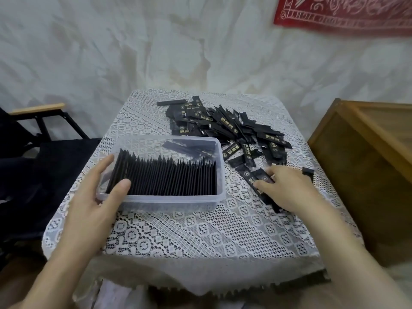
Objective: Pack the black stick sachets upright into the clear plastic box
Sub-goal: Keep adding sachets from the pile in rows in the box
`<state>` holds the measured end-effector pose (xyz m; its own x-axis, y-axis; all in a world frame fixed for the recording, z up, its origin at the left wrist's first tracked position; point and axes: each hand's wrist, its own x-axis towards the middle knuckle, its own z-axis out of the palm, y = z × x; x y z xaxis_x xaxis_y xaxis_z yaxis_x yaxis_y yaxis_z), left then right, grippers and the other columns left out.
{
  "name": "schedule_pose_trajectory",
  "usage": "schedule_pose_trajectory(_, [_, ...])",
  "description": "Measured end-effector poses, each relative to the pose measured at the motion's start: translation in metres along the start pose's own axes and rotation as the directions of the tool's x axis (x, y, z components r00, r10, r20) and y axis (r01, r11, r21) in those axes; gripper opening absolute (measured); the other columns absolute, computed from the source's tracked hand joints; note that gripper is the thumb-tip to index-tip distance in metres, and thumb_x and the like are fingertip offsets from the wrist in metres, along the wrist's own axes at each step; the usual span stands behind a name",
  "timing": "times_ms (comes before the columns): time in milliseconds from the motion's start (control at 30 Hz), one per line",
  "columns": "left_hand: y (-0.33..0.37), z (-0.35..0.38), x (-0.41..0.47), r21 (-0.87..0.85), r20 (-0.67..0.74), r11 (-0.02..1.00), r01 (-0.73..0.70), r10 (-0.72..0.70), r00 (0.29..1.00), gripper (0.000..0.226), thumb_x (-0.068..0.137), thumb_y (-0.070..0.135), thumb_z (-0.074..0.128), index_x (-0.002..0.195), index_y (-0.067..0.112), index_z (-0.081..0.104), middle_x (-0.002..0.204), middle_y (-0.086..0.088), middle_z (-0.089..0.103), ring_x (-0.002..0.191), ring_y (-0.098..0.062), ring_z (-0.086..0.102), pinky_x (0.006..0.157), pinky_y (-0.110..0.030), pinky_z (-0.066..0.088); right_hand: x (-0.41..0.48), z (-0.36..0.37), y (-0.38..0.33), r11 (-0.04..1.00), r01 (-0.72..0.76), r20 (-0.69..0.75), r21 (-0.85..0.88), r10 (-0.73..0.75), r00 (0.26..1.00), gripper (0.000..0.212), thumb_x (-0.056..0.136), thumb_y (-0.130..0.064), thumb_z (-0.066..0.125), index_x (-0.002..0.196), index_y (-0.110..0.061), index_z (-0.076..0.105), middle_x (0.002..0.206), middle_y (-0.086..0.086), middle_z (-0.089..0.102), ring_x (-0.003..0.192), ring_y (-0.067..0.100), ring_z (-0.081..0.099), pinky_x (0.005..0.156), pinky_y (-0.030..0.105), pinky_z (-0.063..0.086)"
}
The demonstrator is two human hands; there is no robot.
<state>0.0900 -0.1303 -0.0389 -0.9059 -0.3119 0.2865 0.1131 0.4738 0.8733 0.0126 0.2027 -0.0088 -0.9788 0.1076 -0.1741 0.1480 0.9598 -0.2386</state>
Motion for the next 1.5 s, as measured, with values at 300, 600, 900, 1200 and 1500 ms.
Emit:
schedule_pose_trajectory(300, [-0.005, 0.004, -0.002, -0.037, -0.024, 0.999, 0.023, -0.024, 0.999, 0.056, 0.090, 0.052, 0.059, 0.144, 0.047, 0.044, 0.129, 0.033, 0.051, 0.119, 0.016, 0.044, 0.090, -0.026, 0.039, 0.000, -0.003, 0.003, 0.961, 0.016, 0.130, 0.277, -0.054, 0.990, 0.020, 0.101, -0.021, 0.056, 0.115, -0.007, 0.058, 0.104, 0.018, 0.069, 0.085, 0.026, 0.060, 0.075, 0.038, 0.048])
schedule_pose_trajectory(600, [-0.011, 0.007, -0.002, -0.044, -0.005, 0.999, -0.006, 0.005, 1.000, 0.056, 0.093, 0.052, 0.062, 0.145, 0.043, 0.044, 0.143, 0.028, 0.048, 0.127, 0.016, 0.043, 0.094, -0.025, 0.041, -0.003, -0.025, -0.022, 0.601, 0.092, 0.062, 0.794, -0.229, 0.971, 0.015, 0.100, -0.013, 0.061, 0.095, -0.015, 0.075, 0.083, -0.003, 0.076, 0.081, 0.017, 0.067, 0.078, 0.031, 0.049])
schedule_pose_trajectory(900, [-0.012, 0.006, -0.005, -0.020, -0.013, 1.000, -0.001, 0.001, 1.000, 0.060, 0.087, 0.057, 0.058, 0.144, 0.051, 0.040, 0.151, 0.030, 0.038, 0.136, 0.010, 0.038, 0.114, -0.041, 0.037, -0.006, -0.017, -0.148, 0.780, 0.353, 0.101, 0.517, -0.465, 0.879, 0.025, 0.095, -0.030, 0.064, 0.081, -0.011, 0.069, 0.067, 0.007, 0.064, 0.060, 0.014, 0.054, 0.066, 0.032, 0.044])
schedule_pose_trajectory(1200, [-0.013, 0.010, -0.007, -0.032, -0.008, 0.999, -0.012, 0.012, 1.000, 0.064, 0.087, 0.060, 0.058, 0.147, 0.047, 0.038, 0.152, 0.027, 0.038, 0.139, 0.006, 0.036, 0.115, -0.034, 0.034, 0.003, 0.021, -0.203, 0.891, 0.401, 0.139, 0.213, -0.434, 0.890, 0.028, 0.095, -0.037, 0.058, 0.081, -0.013, 0.055, 0.082, 0.008, 0.065, 0.079, 0.031, 0.061, 0.062, 0.033, 0.044])
schedule_pose_trajectory(1500, [-0.015, 0.012, -0.007, -0.045, -0.023, 0.999, 0.000, -0.001, 1.000, 0.063, 0.086, 0.062, 0.057, 0.145, 0.049, 0.040, 0.150, 0.030, 0.038, 0.140, 0.005, 0.035, 0.113, -0.030, 0.033, -0.001, 0.026, -0.197, 0.851, 0.400, 0.133, 0.339, -0.465, 0.875, 0.030, 0.098, -0.051, 0.056, 0.097, -0.023, 0.064, 0.089, -0.002, 0.073, 0.092, 0.020, 0.066, 0.083, 0.034, 0.051])
